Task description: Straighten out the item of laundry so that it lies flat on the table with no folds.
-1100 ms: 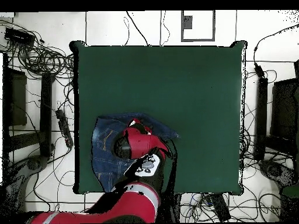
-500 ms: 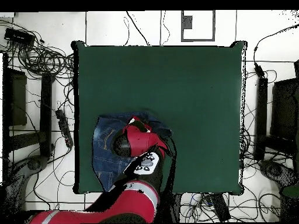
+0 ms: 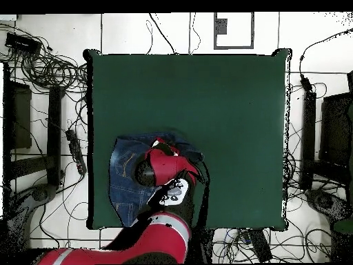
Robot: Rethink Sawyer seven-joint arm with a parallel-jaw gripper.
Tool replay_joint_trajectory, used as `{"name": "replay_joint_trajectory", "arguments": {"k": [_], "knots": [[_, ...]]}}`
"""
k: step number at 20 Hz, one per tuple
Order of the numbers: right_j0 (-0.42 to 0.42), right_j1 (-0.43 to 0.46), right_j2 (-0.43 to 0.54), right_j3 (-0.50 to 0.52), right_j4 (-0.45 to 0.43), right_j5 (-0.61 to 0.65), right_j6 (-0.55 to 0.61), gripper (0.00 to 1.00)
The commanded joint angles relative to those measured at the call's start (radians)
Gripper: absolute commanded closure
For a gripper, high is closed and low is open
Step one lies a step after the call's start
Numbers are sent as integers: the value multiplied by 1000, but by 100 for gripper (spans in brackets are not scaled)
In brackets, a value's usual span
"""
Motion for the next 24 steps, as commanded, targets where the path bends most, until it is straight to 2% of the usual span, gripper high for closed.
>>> {"name": "replay_joint_trajectory", "arguments": {"k": [1,5,9,14,20,24], "knots": [[-69,-39,223,-212,-62,82,-79,100],[-69,-76,232,-290,-90,225,-119,100],[-133,-92,328,-334,-122,320,-172,100],[-212,-63,410,-429,-181,392,-260,100],[-357,-61,547,-554,-275,567,-473,100],[-443,-27,648,-666,-321,704,-617,100]]}}
